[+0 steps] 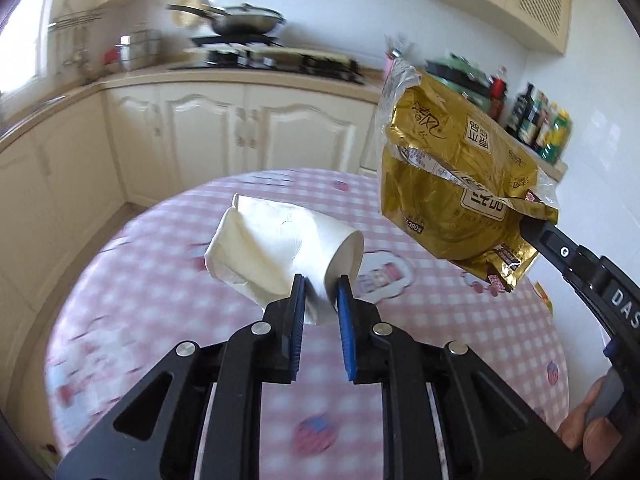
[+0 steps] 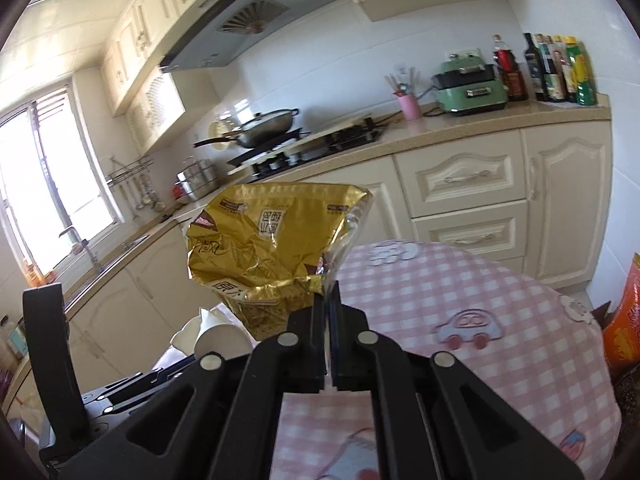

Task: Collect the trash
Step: 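Carry the gold bag and paper cup over the blue bucket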

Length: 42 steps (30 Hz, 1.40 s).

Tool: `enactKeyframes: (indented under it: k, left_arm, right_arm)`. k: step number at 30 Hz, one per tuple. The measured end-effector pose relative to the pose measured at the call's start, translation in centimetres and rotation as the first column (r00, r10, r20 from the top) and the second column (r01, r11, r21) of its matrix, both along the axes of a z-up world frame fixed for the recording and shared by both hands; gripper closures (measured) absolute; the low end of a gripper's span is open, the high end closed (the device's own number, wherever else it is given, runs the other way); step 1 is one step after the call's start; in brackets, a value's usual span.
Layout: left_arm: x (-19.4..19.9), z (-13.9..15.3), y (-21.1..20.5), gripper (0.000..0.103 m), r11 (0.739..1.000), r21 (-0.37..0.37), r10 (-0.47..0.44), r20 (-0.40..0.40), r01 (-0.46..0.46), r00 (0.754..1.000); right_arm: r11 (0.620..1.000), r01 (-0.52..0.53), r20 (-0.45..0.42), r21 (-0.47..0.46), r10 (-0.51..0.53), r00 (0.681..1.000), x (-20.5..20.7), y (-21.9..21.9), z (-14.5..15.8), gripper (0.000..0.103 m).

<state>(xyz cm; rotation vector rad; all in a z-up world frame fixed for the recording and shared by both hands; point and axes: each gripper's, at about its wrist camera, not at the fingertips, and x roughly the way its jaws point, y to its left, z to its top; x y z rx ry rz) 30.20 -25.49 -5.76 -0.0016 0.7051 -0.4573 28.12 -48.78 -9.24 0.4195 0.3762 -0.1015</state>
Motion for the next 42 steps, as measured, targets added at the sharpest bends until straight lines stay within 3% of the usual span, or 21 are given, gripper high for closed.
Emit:
enactKeyframes:
  k: [4, 10, 16, 21, 26, 33, 42]
  left_arm:
    - [-1.6, 1.2, 6.0, 0.088, 0.995, -0.02, 0.099, 0.025, -0.099, 0.995]
    - [-4.7, 1.8, 15.8, 0.088, 0.964, -0.037, 0.265, 0.043, -0.264, 0.963]
    - [-7.4, 0.4, 25.1, 0.088, 0.908, -0.044, 0.418, 0.018, -0.417, 0.908]
    - [-8.1, -1.5, 30.4, 0.088, 0.87, -0.046, 0.49, -0.022, -0.491, 0.871]
    - [-7.3, -4.5, 34.5, 0.088, 0.831, -0.028, 0.552, -0.079, -0.556, 0.83]
    - [-6.5, -9.2, 38.6, 0.088, 0.802, -0.015, 0.586, -0.173, -0.597, 0.792]
    - [-4.4, -14.4, 39.3, 0.088, 0.81, 0.0, 0.564, -0.27, -0.586, 0.78]
  right_arm:
    - [0.995, -0.097, 0.019, -0.012, 0.097, 0.995, -0.1, 5.1, 1.3, 0.1]
    - [0.962, -0.272, 0.014, -0.036, 0.273, 0.962, 0.2, 14.4, 2.3, 0.1]
    - [0.897, -0.436, -0.021, -0.071, 0.436, 0.9, 0.5, 24.5, 1.7, 0.1]
    - [0.839, -0.533, -0.079, -0.108, 0.527, 0.846, 0.6, 32.3, 0.0, 0.1]
    - [0.792, -0.594, -0.145, -0.143, 0.577, 0.804, 1.3, 38.6, -2.7, 0.1]
    - [0.752, -0.632, -0.259, -0.187, 0.583, 0.77, 3.1, 44.3, -7.9, 0.1]
    - [0.751, -0.596, -0.337, -0.286, 0.503, 0.796, 4.9, 46.3, -13.1, 0.101]
